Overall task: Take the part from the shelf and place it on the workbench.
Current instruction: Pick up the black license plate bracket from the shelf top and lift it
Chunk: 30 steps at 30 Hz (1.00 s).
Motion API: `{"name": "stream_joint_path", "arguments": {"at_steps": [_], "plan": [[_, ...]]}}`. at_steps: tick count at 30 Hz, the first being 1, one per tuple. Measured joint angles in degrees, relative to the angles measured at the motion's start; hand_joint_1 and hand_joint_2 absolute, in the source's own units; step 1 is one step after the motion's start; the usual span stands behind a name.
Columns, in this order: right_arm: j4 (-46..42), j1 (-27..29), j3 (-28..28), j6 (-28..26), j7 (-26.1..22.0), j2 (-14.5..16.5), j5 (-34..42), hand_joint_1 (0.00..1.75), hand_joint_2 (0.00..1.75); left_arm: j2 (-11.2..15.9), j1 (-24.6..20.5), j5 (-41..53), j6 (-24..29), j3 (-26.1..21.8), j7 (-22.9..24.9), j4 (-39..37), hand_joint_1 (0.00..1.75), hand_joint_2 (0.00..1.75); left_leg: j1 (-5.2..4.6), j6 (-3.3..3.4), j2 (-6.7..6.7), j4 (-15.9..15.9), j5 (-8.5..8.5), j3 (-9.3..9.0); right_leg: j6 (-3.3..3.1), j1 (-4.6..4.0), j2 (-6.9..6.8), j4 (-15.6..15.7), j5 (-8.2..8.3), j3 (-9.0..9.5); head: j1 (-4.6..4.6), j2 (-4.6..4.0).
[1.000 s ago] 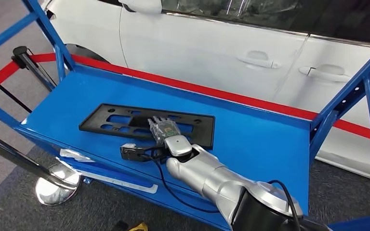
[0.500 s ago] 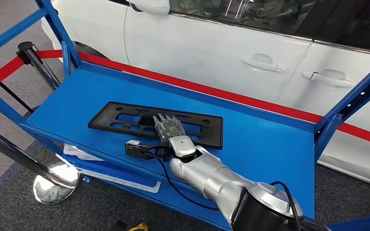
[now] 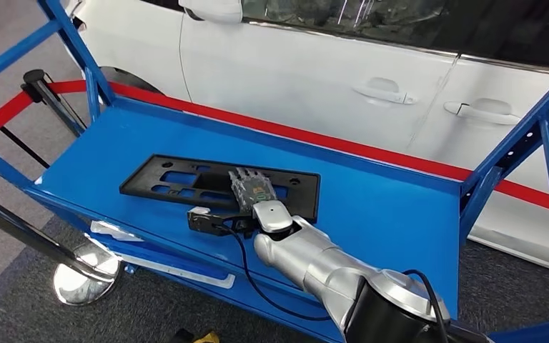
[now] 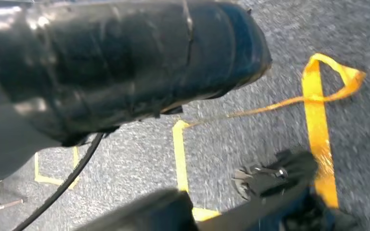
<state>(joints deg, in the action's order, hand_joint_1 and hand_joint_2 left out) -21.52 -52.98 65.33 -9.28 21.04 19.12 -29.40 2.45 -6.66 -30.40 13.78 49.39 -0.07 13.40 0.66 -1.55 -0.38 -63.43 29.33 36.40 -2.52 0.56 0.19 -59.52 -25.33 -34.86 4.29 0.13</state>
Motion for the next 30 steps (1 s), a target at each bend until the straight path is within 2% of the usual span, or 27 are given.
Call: {"name": "stream_joint_path", "arguments": {"at_steps": [2,3,4,5,7,8,9,11,12,14,15,17,18,19,20,22,23,24,25,28,30], "plan": [[0.15,0.25,0.00,-1.94,-0.14,-0.01,0.05,0.00,1.75,-0.10,0.09,0.04,-0.04,0.19,-0.03,0.00,0.00,0.00,0.12,-0.34,0.01,-7.21,3.13,3.42,-0.14,-0.09,-0.08,0.03,0.02,-0.11,0.07,0.00],[0.25,0.44,-0.01,-3.18,-0.33,-0.02,0.16,0.00,1.75,-0.14,0.21,0.11,-0.08,0.29,-0.04,0.00,0.00,0.00,0.16,-0.43,0.01,-9.43,3.61,4.52,-0.16,-0.13,-0.10,0.03,0.01,-0.14,0.07,0.00],[0.37,0.64,-0.02,-4.47,-0.61,-0.04,0.34,0.00,1.75,-0.15,0.35,0.22,-0.12,0.38,-0.04,0.00,0.00,0.00,0.18,-0.46,0.02,-9.65,3.02,4.66,-0.17,-0.15,-0.08,0.02,0.00,-0.15,0.07,0.00],[0.48,0.79,-0.09,-5.78,-0.97,-0.05,0.56,0.00,1.75,-0.16,0.46,0.35,-0.18,0.46,-0.04,0.00,0.00,0.00,0.19,-0.42,0.03,-7.67,1.46,3.75,-0.17,-0.15,-0.04,0.01,-0.01,-0.13,0.08,0.00],[0.64,0.92,-0.43,-8.16,-1.76,-0.07,0.90,0.00,1.75,-0.18,0.54,0.57,-0.29,0.70,-0.04,0.00,0.00,0.00,0.14,-0.16,0.12,0.00,-2.27,0.05,-0.08,-0.21,0.02,0.00,-0.03,-0.10,0.07,0.00],[0.68,0.92,-0.67,-9.24,-2.11,-0.08,0.98,0.44,1.75,-0.21,0.53,0.65,-0.33,0.86,-0.04,0.00,0.00,0.00,0.00,0.04,0.13,3.30,-3.30,-1.51,0.07,-0.28,0.04,-0.03,-0.03,-0.17,0.05,0.00],[0.72,0.93,-0.89,-10.10,-2.38,-0.10,1.01,0.87,1.75,-0.27,0.55,0.75,-0.37,1.03,-0.03,0.00,0.00,0.44,-0.15,0.25,0.14,5.26,-3.66,-2.41,0.27,-0.35,0.04,-0.03,0.01,-0.28,0.03,0.00],[0.81,1.06,-1.27,-11.25,-2.76,-0.14,0.99,1.75,1.75,-0.42,0.75,0.98,-0.44,1.28,-0.02,0.00,0.00,1.31,-0.44,0.73,0.07,6.11,-3.51,-2.64,0.82,-0.38,0.02,0.05,0.13,-0.45,0.01,0.00],[0.86,1.14,-1.48,-11.45,-2.86,-0.16,0.99,1.75,1.75,-0.51,0.86,1.09,-0.50,1.37,-0.02,0.00,0.00,1.75,-0.34,1.06,0.10,6.31,-3.66,-2.73,1.13,-0.40,0.01,0.04,0.04,-0.52,0.01,0.00],[0.97,1.16,-2.03,-11.24,-2.84,-0.29,0.94,1.75,1.75,-0.74,0.93,1.20,-0.64,1.55,-0.03,0.00,0.00,1.75,-0.16,1.79,0.20,6.96,-3.99,-3.14,1.68,-0.44,0.03,-1.93,-1.34,-1.38,-0.11,0.00],[1.03,1.17,-2.30,-10.85,-2.71,-0.38,0.89,1.75,1.75,-0.84,0.89,1.22,-0.74,1.67,-0.13,0.00,0.00,1.75,-0.08,2.11,0.25,7.18,-4.09,-3.30,1.84,-0.46,0.04,-4.59,-2.79,-2.62,-0.17,0.00],[1.20,1.41,-2.61,-9.98,-2.64,-0.61,0.80,1.75,1.75,-0.88,0.84,0.97,-0.98,1.86,-1.36,0.00,0.00,1.75,-0.19,2.53,0.27,7.11,-4.03,-3.31,1.94,-0.42,0.05,-12.09,-6.01,-6.27,-0.27,0.00],[1.30,1.65,-2.67,-9.64,-2.95,-0.76,0.79,1.75,1.75,-0.88,0.84,0.64,-1.15,1.89,-2.68,0.00,0.00,1.75,-0.22,2.63,0.25,7.01,-3.96,-3.30,1.96,-0.40,0.04,-15.12,-6.86,-7.87,-0.27,0.00],[1.38,1.86,-2.72,-9.44,-3.58,-0.92,0.79,1.75,1.75,-0.89,0.83,0.22,-1.34,1.90,-4.43,0.00,0.00,1.75,-0.22,2.67,0.21,6.85,-3.85,-3.29,1.98,-0.36,0.04,-16.34,-6.68,-8.65,-0.28,0.00],[1.44,2.00,-2.80,-9.33,-4.41,-1.08,0.79,1.75,1.75,-0.91,0.77,-0.25,-1.58,1.89,-6.38,0.00,0.00,1.75,-0.20,2.65,0.14,6.61,-3.68,-3.29,1.98,-0.28,0.03,-15.36,-5.43,-8.33,-0.29,0.00],[1.45,2.08,-3.05,-9.39,-6.22,-1.21,0.75,1.75,1.75,-0.98,0.43,-0.90,-1.91,1.89,-9.69,0.00,0.00,1.75,-0.11,2.35,-0.02,5.86,-3.12,-3.28,1.91,-0.07,0.05,-8.45,-1.66,-5.08,-0.28,0.00],[1.42,2.06,-3.21,-9.56,-6.97,-1.23,0.64,1.75,1.75,-1.01,0.13,-1.08,-1.98,1.89,-10.82,0.00,0.00,1.75,-0.18,2.05,-0.11,5.31,-2.77,-3.12,1.84,-0.03,0.10,-5.04,-0.49,-3.39,-0.28,0.00],[1.32,2.02,-3.34,-9.82,-7.61,-1.24,0.46,1.75,1.75,-1.02,-0.15,-1.15,-1.92,1.89,-11.47,0.00,0.00,1.75,-0.23,1.74,-0.17,4.93,-2.52,-2.91,1.70,-0.09,0.18,-2.86,0.00,-2.31,-0.26,0.00],[1.21,1.95,-3.45,-10.17,-8.09,-1.25,0.22,1.75,1.75,-1.02,-0.39,-1.19,-1.78,1.89,-11.90,0.00,0.00,1.75,-0.26,1.45,-0.21,4.66,-2.35,-2.74,1.53,-0.21,0.26,-1.98,-0.16,-1.88,-0.22,0.00],[1.01,1.69,-3.62,-11.20,-8.70,-1.29,-0.44,1.75,1.75,-0.97,-0.62,-1.10,-1.12,1.89,-12.12,0.00,0.00,1.75,-0.11,0.77,-0.21,4.43,-2.00,-2.74,0.75,-0.31,0.34,-1.69,-0.10,-1.66,-0.20,0.00],[0.94,1.59,-3.73,-11.47,-8.84,-1.33,-0.60,1.75,1.75,-0.93,-0.60,-0.96,-0.91,1.89,-12.11,0.00,0.00,1.75,0.00,0.28,-0.07,1.44,0.02,-1.56,0.24,-0.08,0.20,-1.41,0.00,-1.40,-0.08,0.00]]}}
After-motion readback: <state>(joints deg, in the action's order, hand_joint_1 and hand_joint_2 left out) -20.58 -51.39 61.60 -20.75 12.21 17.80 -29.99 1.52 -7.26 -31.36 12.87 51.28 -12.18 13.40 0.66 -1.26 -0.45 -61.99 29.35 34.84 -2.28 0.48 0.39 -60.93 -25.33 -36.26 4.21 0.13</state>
